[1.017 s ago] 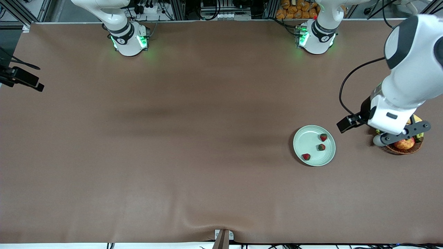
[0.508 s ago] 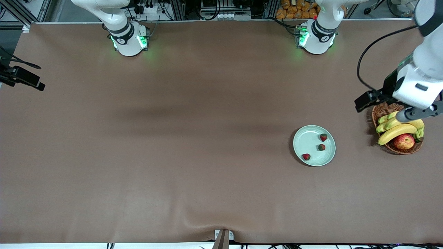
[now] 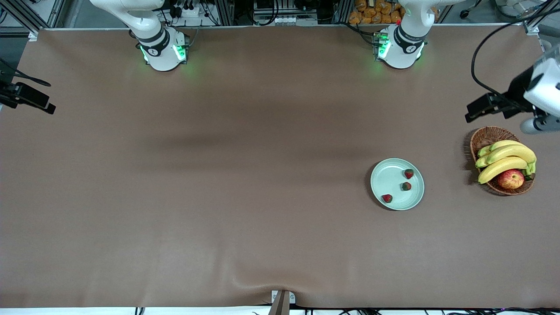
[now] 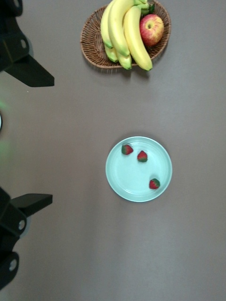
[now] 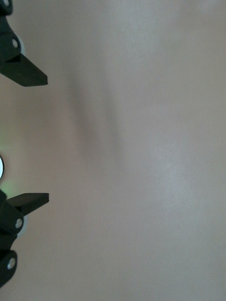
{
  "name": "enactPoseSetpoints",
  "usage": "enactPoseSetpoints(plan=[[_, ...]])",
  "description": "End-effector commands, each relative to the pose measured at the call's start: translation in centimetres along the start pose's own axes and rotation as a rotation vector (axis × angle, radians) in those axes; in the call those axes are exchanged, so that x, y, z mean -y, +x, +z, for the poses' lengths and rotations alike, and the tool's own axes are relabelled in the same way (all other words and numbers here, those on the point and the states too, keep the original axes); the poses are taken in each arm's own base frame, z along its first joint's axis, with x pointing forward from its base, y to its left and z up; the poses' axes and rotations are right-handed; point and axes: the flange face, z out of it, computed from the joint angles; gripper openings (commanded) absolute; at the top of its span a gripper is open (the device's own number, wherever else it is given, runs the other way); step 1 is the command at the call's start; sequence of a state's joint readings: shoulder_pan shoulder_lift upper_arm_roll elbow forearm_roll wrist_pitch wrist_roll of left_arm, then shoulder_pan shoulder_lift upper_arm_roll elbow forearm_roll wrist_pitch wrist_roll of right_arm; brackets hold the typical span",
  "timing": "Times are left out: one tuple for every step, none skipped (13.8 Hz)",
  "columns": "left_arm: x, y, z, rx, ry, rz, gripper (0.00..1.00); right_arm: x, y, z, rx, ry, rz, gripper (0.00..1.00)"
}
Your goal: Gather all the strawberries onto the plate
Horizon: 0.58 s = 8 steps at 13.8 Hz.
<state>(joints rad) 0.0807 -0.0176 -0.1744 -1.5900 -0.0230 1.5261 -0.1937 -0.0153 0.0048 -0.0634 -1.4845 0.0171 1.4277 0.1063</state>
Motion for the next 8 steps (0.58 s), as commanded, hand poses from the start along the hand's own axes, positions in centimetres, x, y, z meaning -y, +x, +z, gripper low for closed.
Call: enactPoseSetpoints(plan=[[-0.3,-2.7,-0.2,-0.022,-0.01,0.016,1.0,-0.2,-0.6,-0.7,-0.005,-0.014,-0.008,1.0],[-0.3,-2.5,-0.2,-0.023,-0.008,0.018,1.0,-0.2,-0.6,-0.7,-0.005,-0.014,-0.019,1.0],[0.1,-2.2,-0.6,-0.031,-0.01,0.006,1.0,-0.2,-0.6,-0.7,-0.005,-0.014,-0.025,1.0],[-0.3,-1.7,-0.6,-0.032,-0.011,0.008,1.0,-0.3,-0.7,-0.7,-0.005,-0.014,-0.025,1.0],[-0.7,-1.4,-1.1,-0.038,-0.015,0.014,1.0,-0.2,-0.7,-0.7,-0.003,-0.014,-0.025,1.0],[-1.1,-1.4,-1.3,-0.04,-0.016,0.022,1.0,-0.3,-0.7,-0.7,-0.001,-0.014,-0.025,1.0],[-1.3,-1.5,-1.2,-0.039,-0.015,0.027,1.0,-0.3,-0.7,-0.6,0.0,-0.015,-0.025,1.0],[-1.3,-1.6,-1.3,-0.039,-0.014,0.027,1.0,-0.3,-0.7,-0.6,0.0,-0.015,-0.025,1.0]])
